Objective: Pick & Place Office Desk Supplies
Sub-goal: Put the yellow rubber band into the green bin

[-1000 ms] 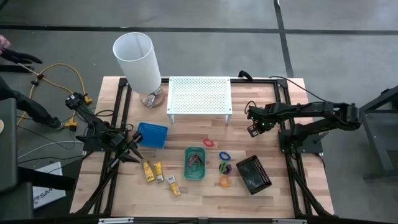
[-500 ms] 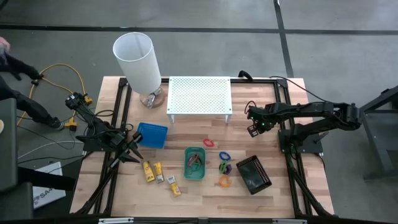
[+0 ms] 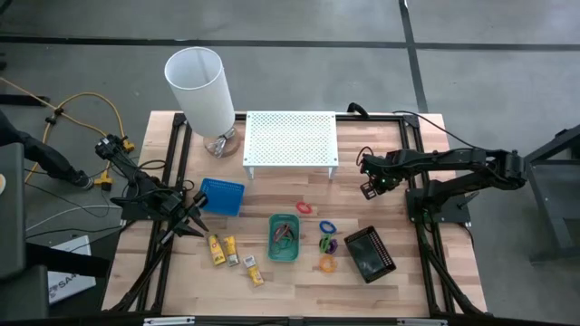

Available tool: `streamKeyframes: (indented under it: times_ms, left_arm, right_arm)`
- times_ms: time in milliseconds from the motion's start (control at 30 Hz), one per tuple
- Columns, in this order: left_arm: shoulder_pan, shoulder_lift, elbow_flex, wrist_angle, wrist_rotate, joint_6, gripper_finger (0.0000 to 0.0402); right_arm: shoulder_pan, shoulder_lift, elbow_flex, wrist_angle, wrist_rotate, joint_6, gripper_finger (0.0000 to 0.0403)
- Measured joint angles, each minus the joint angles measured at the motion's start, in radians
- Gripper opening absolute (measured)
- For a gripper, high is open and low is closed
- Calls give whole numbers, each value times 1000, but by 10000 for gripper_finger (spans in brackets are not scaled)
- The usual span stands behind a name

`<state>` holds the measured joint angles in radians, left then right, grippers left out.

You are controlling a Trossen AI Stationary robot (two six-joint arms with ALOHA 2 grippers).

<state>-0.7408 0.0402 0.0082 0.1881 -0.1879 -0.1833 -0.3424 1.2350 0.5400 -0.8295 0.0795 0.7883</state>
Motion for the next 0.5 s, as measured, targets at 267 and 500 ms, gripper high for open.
streamKeyframes:
  times_ms: [267,500]
  left_arm:
    - [0,0,0,0,0,0,79]
    - [0,0,0,0,0,0,79]
  right_arm:
    - [0,0,0,0,0,0,71]
    - [0,0,0,6,0,0,71]
